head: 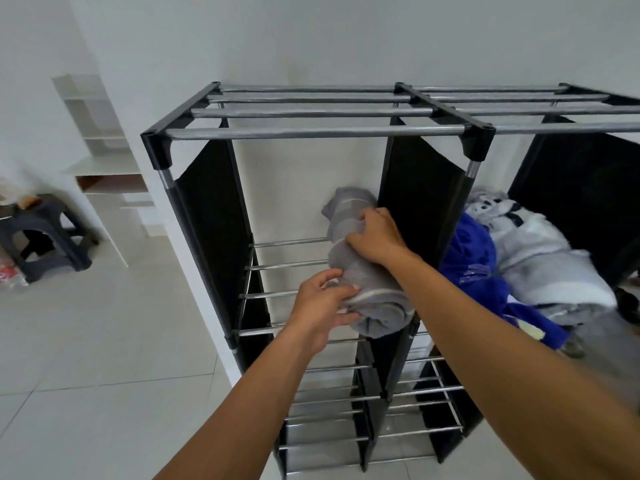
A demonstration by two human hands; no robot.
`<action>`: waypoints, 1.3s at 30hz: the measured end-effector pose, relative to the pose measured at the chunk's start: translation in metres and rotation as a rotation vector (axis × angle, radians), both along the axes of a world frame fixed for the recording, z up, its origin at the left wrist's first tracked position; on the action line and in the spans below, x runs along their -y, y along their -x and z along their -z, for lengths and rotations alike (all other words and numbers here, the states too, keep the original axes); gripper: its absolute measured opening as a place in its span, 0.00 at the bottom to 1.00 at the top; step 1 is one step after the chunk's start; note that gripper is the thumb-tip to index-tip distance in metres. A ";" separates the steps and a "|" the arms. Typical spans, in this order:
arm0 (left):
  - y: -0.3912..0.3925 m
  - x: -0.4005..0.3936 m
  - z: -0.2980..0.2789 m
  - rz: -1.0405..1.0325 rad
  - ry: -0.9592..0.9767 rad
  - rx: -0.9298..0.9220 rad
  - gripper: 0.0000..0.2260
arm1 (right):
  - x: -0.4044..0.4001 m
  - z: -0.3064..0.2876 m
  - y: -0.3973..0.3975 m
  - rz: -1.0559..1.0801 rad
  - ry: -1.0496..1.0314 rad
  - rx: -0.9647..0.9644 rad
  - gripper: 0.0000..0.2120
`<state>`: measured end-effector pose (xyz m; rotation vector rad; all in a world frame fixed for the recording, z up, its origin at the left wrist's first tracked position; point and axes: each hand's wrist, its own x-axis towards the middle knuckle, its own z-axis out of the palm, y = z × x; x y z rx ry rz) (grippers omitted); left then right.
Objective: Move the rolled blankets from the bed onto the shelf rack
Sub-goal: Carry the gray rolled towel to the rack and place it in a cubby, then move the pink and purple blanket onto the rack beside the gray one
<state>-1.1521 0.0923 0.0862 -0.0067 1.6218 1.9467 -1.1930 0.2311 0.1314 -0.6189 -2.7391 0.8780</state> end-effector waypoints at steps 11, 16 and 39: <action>-0.006 0.038 -0.021 -0.088 0.780 -0.791 0.18 | 0.026 0.003 -0.048 -0.337 -0.100 -0.129 0.15; -0.022 0.014 -0.044 -0.127 0.721 -1.068 0.14 | 0.009 0.012 -0.127 -0.325 -0.064 -0.140 0.13; -0.726 -0.178 0.029 1.997 -0.083 -1.429 0.12 | 0.096 0.091 -0.897 1.693 0.302 -0.095 0.15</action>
